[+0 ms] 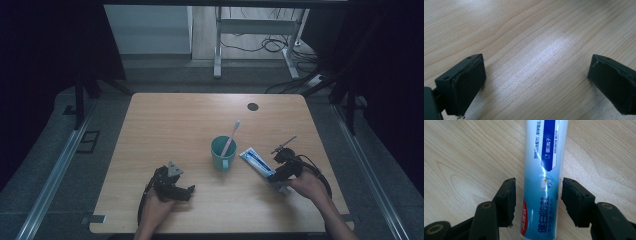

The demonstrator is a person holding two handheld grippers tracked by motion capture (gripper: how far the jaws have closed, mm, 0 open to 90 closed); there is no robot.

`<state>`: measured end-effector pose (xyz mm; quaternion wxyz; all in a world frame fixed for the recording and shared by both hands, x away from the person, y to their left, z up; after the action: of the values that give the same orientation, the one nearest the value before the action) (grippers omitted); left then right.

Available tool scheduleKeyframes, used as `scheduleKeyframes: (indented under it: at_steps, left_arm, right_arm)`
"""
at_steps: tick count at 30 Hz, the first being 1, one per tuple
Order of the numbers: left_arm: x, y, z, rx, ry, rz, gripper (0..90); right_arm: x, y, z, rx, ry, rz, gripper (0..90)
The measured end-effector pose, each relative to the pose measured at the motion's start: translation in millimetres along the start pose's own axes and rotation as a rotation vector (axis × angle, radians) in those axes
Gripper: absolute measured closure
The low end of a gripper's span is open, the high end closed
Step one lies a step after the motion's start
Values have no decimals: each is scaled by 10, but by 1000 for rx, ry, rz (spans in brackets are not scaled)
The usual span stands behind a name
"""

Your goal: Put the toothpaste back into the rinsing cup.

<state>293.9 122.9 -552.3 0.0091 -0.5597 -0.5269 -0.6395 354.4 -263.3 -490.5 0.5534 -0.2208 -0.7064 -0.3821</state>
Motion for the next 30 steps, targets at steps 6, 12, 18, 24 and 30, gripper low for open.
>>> scheduleKeyframes:
  at_steps: [6,12,18,24,30]
  left_arm:
    - [0,0,0,0,0,0,18]
    - [0,0,0,0,0,0,18]
    - [0,0,1,0,0,0,18]
    - [1,0,1,-2,0,1,18]
    - [0,0,0,0,0,0,18]
  right_arm:
    - [-42,125,6,22,-3,79,434]
    - [-117,237,26,43,-7,140,433]
    - [-189,345,46,71,-31,197,435]
    - [-270,430,75,95,-51,248,442]
    - [-322,485,84,96,-53,277,470]
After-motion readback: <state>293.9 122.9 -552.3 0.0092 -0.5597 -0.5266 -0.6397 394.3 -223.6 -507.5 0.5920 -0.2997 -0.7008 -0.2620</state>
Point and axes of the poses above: each handheld gripper's, and its own axes: x roughly backward along the jaws, y roughly out of its top, z roughly to its left, the point moved 1 cm from there along -x, roughly forward along the jaws, and after that the axes turned 12 degrees about -y, right-handed, at the moved point
